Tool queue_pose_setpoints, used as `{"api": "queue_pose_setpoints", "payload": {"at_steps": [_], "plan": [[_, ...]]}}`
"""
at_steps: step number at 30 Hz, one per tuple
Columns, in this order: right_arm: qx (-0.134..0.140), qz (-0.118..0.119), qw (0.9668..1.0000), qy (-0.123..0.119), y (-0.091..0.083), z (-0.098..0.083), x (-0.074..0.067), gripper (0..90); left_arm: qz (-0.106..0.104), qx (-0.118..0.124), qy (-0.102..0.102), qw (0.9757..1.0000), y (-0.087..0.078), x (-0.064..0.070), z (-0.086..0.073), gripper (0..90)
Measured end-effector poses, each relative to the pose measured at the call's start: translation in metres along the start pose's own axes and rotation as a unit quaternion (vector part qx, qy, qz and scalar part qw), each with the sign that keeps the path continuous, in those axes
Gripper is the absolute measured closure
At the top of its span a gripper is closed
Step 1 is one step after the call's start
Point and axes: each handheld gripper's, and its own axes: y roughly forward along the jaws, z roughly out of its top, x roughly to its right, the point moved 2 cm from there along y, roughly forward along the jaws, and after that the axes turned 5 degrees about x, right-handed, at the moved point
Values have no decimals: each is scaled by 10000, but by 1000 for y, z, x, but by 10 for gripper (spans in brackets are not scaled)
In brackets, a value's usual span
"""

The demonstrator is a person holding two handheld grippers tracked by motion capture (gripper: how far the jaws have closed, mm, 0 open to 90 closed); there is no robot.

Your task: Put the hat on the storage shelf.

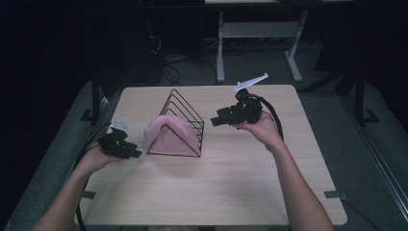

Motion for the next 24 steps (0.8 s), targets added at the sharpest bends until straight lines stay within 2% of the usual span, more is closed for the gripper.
{"api": "queue_pose_setpoints", "payload": {"at_steps": [8,10,13,15,19,23,24], "plan": [[-15,-146,9998,134,-13,-14,6,358,-4,91,71,9999,-4,3,2,554],[-11,-181,9997,155,-17,-18,8,356,-19,130,21,9999,-5,4,2,538],[45,-213,9995,212,-24,-23,9,357,-39,106,69,9999,-7,4,1,517],[52,-248,9994,242,-29,-26,11,356,-44,116,10,9999,-8,5,1,499],[75,-296,9991,302,-36,-33,12,345,-42,151,34,9999,-11,6,1,463],[70,-359,9987,364,-42,-42,15,332,-38,153,20,9999,-11,7,1,401],[84,-372,9985,399,-44,-45,16,331,-51,162,-32,9999,-11,7,0,401]]}}
